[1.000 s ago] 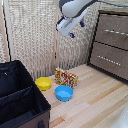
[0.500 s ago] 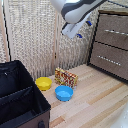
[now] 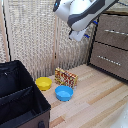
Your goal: Locate and clasp the grip of the topmost drawer. Steadily and circumspectly yank the drawer open. Discover and seize the nutrition bar using your clamp. Deposit the nutrition bar in the accessible drawer. Unclench the nutrition bar.
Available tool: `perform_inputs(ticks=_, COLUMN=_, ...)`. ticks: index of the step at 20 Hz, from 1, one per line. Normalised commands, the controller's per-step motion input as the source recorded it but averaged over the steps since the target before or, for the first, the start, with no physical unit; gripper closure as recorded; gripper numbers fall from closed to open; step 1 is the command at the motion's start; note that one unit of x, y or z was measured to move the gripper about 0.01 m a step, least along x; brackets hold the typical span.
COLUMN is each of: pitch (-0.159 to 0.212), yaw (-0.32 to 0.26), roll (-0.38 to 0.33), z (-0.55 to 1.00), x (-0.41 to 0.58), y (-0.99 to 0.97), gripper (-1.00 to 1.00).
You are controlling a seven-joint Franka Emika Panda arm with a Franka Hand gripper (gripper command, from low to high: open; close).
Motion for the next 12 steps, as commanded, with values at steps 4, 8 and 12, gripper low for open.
perform_inputs(ticks=4, pitch=0.000, yaw=0.223, roll=-0.133, z=-0.15, x=-0.301, y=-0.33, gripper=-1.00)
perform_inputs(ticks=8, pitch=0.000, yaw=0.217, roll=-0.142, z=-0.15, x=-0.276, y=-0.34, gripper=-1.00)
perform_inputs(ticks=12, pitch=0.000, yaw=0.223, roll=-0.139, z=-0.14, x=-0.158, y=-0.39, gripper=-1.00)
